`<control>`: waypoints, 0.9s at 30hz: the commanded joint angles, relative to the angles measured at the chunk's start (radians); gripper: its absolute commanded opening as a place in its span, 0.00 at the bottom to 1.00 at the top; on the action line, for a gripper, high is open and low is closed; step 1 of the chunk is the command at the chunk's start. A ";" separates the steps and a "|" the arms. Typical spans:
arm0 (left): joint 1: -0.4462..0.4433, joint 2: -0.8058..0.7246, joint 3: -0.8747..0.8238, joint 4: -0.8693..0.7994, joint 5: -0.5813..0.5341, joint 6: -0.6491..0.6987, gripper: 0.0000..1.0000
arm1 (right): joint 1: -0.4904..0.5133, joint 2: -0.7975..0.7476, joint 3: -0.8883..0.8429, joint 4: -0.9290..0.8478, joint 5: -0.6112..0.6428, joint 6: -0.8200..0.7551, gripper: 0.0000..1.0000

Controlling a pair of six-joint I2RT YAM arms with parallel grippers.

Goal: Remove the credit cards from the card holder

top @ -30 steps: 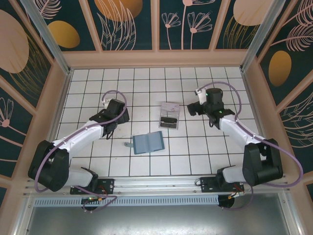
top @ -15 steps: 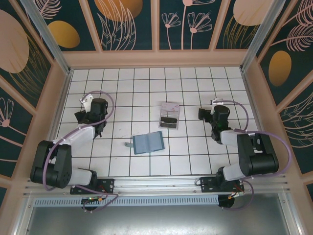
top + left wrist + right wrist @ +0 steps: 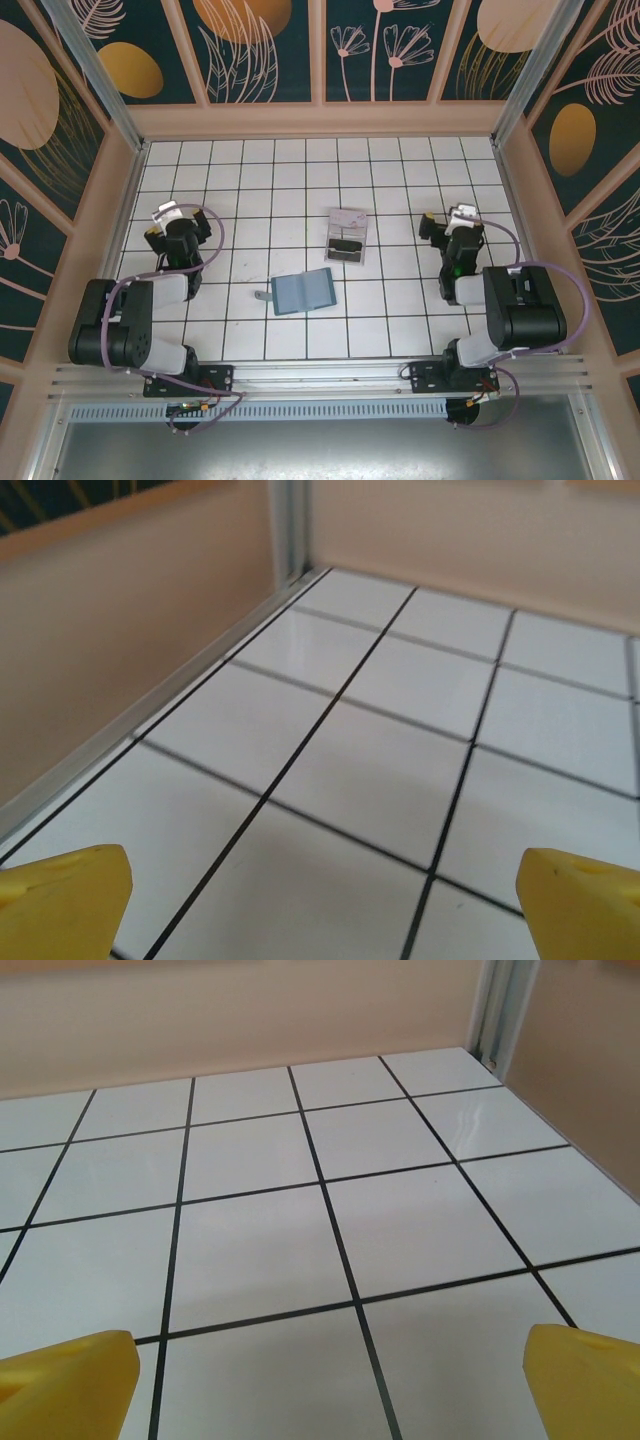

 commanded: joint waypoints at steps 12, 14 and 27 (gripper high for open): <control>0.026 0.080 -0.161 0.486 0.256 0.124 0.98 | -0.036 0.043 -0.052 0.210 -0.088 0.039 0.99; 0.026 0.076 -0.156 0.470 0.257 0.125 0.99 | -0.035 0.043 -0.052 0.211 -0.088 0.039 0.99; 0.026 0.076 -0.154 0.464 0.254 0.131 0.99 | -0.037 0.043 -0.050 0.208 -0.091 0.039 0.99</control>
